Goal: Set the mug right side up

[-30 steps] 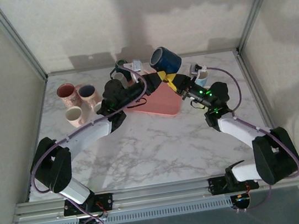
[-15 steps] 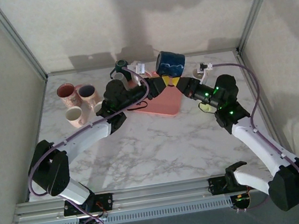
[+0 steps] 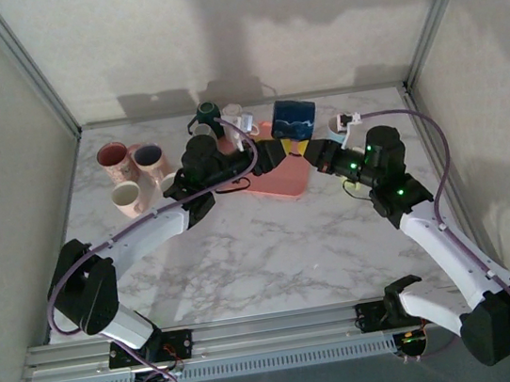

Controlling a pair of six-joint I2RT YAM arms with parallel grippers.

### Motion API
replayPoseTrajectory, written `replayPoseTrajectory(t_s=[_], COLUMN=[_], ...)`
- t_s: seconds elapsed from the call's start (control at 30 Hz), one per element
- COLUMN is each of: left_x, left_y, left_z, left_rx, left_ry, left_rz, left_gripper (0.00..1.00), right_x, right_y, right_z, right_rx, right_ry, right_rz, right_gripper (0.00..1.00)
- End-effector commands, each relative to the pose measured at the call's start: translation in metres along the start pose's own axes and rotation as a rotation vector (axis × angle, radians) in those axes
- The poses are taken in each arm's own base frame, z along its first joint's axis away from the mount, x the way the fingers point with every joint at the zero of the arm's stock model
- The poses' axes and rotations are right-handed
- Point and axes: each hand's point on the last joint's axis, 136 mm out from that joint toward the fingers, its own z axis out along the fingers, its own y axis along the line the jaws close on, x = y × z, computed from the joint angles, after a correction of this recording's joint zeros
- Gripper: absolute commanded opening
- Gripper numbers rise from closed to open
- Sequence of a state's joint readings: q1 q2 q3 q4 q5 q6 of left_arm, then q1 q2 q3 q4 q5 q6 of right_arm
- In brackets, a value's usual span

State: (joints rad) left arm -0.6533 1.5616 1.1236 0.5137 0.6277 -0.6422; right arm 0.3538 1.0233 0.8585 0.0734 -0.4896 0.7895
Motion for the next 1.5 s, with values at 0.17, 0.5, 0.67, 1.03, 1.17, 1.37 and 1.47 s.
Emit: replayPoseTrajectory(t_s=[0.17, 0.5, 0.67, 1.03, 1.17, 1.37, 1.47], left_x=[-0.02, -0.016, -0.003, 0.016, 0.021, 0.026, 0.03], left_y=[-0.012, -0.003, 0.007, 0.031, 0.036, 0.04, 0.045], left_z=[-0.014, -0.021, -0.024, -0.027, -0.026, -0.027, -0.027], left_rx=[-0.017, -0.071, -0.134, -0.214, -0.218, -0.226, -0.237], left_ry=[-0.045, 0.004, 0.084, 0.162, 0.181, 0.197, 0.21], left_rz=[0.089, 0.152, 0.223, 0.276, 0.283, 0.292, 0.294], left_gripper=[0.62, 0.62, 0.62, 0.62, 0.62, 0.62, 0.62], right_x=[-0.03, -0.033, -0.037, -0.051, -0.057, -0.067, -0.073], right_y=[0.03, 0.009, -0.008, -0.05, -0.067, -0.092, -0.105], right_z=[-0.019, -0.033, -0.043, -0.07, -0.08, -0.093, -0.098], right_rx=[-0.027, 0.123, 0.246, 0.523, 0.628, 0.789, 0.869], right_ry=[-0.103, -0.11, -0.097, -0.057, -0.047, -0.021, 0.007], right_rz=[-0.112, -0.175, -0.233, -0.39, -0.435, -0.496, -0.537], right_gripper=[0.0, 0.0, 0.0, 0.0, 0.0, 0.0, 0.0])
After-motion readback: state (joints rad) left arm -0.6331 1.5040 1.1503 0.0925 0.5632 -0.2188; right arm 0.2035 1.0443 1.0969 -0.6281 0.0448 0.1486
